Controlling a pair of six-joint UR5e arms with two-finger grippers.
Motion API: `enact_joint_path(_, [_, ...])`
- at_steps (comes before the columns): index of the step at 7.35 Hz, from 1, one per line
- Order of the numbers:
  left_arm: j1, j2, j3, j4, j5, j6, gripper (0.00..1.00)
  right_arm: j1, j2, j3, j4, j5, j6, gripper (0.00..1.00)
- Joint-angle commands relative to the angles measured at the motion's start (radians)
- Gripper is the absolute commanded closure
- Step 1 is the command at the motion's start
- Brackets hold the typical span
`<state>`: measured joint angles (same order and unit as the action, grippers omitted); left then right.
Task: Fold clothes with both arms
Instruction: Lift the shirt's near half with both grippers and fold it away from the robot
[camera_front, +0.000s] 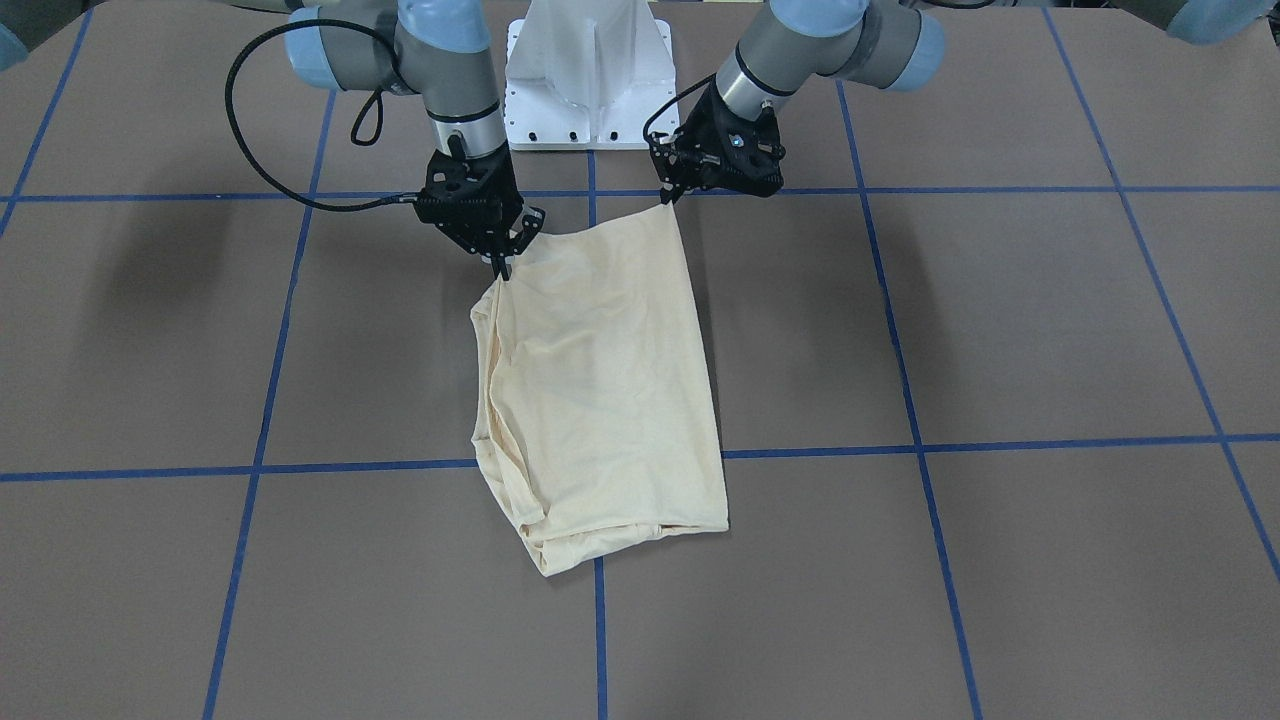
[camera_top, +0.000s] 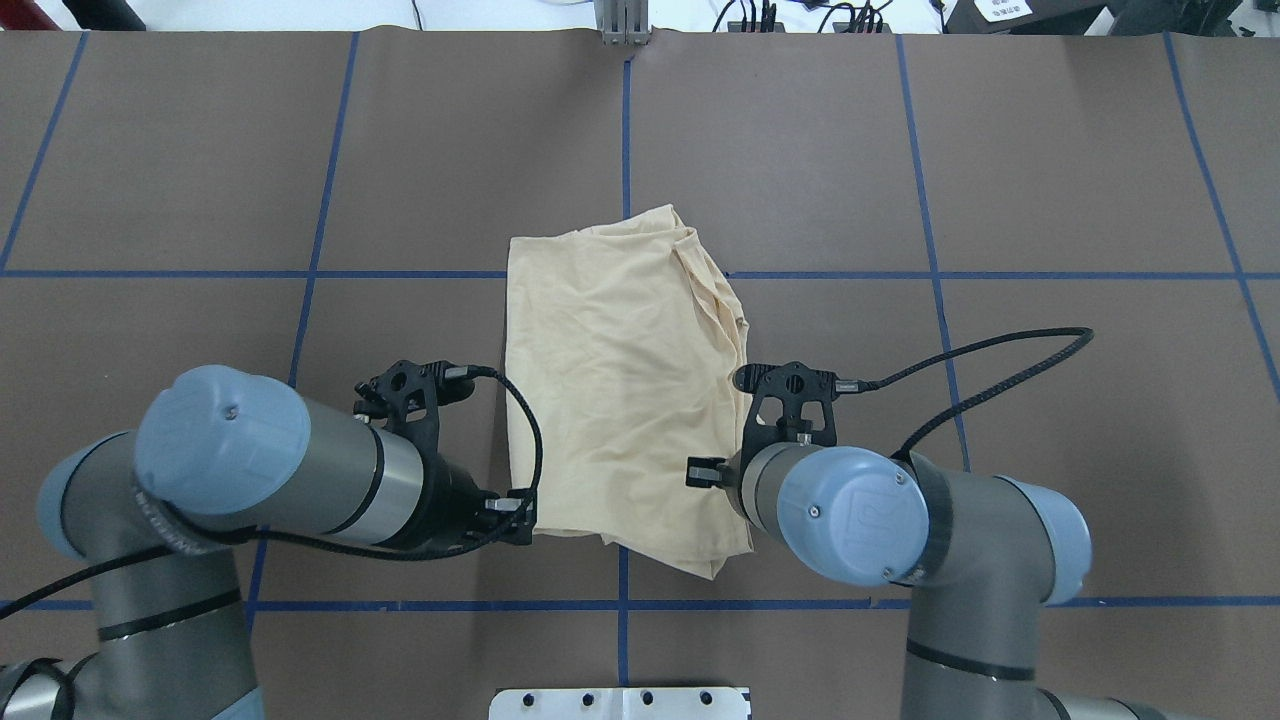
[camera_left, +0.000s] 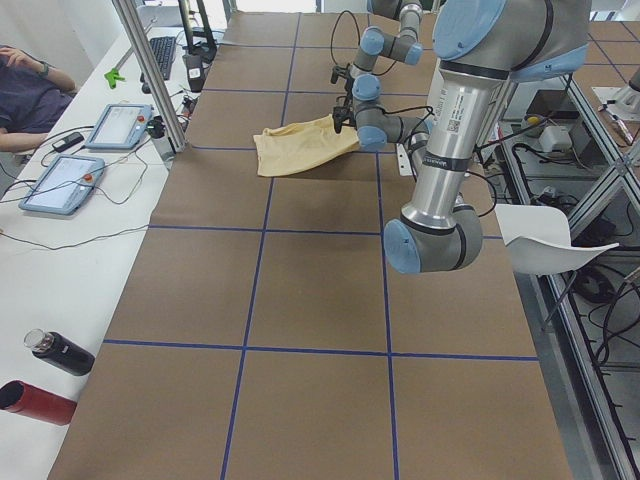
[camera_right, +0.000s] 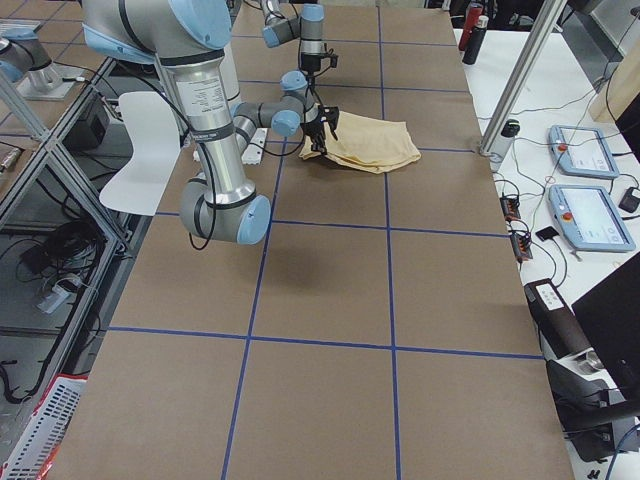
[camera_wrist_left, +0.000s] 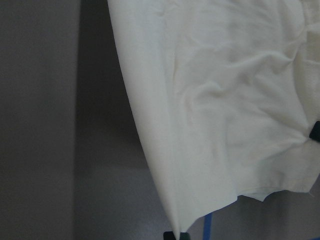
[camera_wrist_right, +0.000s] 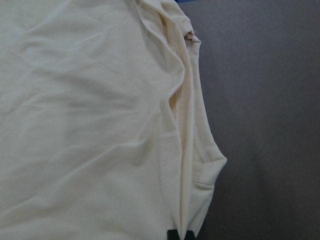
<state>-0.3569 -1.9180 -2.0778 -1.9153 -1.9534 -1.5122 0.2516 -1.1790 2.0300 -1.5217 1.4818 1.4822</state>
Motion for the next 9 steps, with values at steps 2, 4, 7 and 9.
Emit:
enact_joint_path(2, [0.067, 0.019, -0.145, 0.125, -0.002, -0.054, 1.00, -0.064, -0.019, 0.141, -0.114, -0.001, 0.009, 1.00])
enact_joint_path(4, [0.043, 0.001, -0.073, 0.125, 0.004, -0.039, 1.00, -0.036, 0.004, 0.073, -0.112, -0.011, -0.008, 1.00])
enact_joint_path(7, [-0.101, -0.082, 0.054, 0.128, 0.004, 0.096, 1.00, 0.101, 0.129, -0.089, -0.103, -0.005, -0.076, 1.00])
enact_joint_path(9, [-0.164, -0.123, 0.106, 0.128, 0.004, 0.157, 1.00, 0.159, 0.195, -0.190, -0.098, -0.005, -0.126, 1.00])
